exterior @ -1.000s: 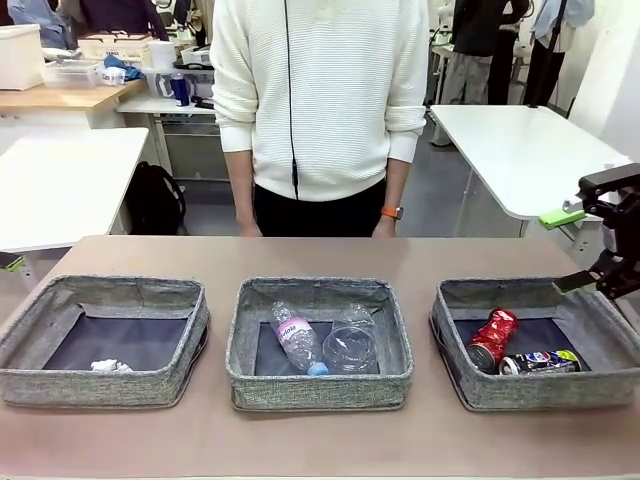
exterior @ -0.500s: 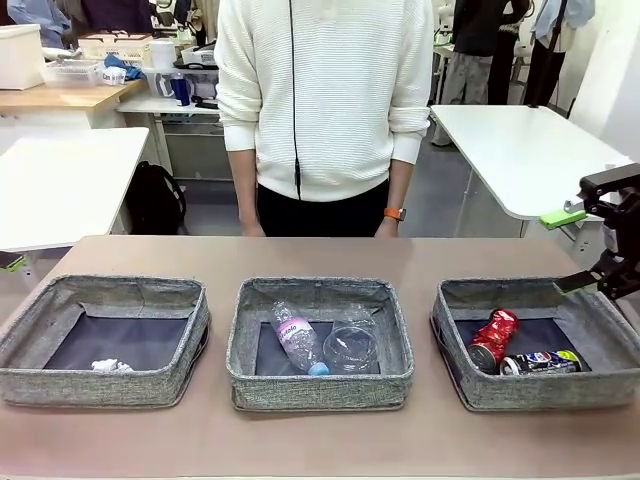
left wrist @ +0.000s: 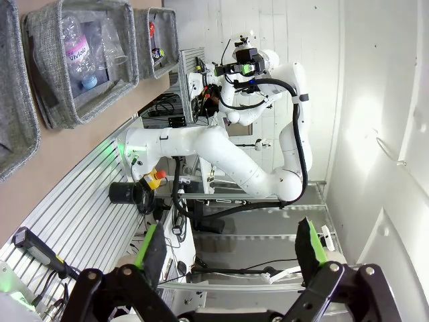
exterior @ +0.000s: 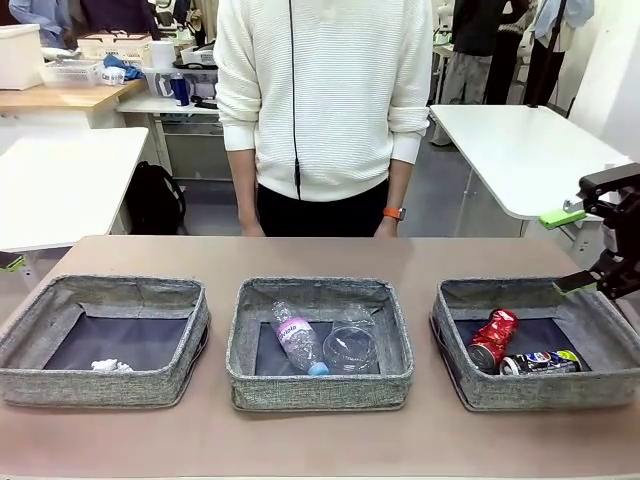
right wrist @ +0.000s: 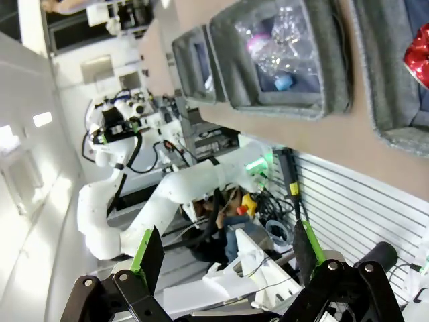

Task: Sort the waste into the appropriate baskets.
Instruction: Place the picked waste into the Fabric basket indicated by the person.

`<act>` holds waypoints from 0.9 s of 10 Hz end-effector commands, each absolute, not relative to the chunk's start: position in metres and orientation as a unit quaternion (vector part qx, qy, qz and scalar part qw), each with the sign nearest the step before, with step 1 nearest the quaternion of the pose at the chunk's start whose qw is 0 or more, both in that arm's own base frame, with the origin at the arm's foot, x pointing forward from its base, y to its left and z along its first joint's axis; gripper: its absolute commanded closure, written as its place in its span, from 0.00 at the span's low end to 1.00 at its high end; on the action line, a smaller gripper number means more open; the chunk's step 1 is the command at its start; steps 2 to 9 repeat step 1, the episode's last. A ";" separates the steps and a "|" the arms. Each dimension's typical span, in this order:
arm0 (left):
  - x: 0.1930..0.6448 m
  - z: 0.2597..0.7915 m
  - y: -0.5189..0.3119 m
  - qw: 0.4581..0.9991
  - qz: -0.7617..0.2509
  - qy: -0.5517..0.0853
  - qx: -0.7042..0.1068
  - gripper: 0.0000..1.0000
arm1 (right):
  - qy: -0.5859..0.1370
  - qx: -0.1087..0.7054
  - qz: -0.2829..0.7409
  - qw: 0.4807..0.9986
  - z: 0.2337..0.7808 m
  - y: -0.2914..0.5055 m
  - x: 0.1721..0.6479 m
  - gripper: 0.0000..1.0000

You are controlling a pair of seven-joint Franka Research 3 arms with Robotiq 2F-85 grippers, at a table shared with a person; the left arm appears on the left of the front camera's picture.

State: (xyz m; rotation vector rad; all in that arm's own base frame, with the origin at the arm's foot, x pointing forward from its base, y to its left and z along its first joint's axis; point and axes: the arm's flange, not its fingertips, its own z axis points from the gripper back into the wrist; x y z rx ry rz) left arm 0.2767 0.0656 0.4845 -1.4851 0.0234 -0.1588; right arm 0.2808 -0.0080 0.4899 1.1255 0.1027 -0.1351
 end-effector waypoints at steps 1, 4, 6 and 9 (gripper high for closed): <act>0.276 0.488 0.064 0.728 -0.072 0.010 -0.682 0.00 | 0.056 0.539 -0.072 0.837 0.493 -0.004 0.281 0.00; 0.276 0.488 0.064 0.728 -0.072 0.010 -0.682 0.00 | 0.056 0.539 -0.072 0.837 0.493 -0.004 0.281 0.00; 0.276 0.488 0.064 0.728 -0.072 0.010 -0.682 0.00 | 0.056 0.539 -0.072 0.837 0.493 -0.004 0.281 0.00; 0.276 0.488 0.064 0.728 -0.072 0.010 -0.682 0.00 | 0.056 0.539 -0.072 0.837 0.493 -0.004 0.281 0.00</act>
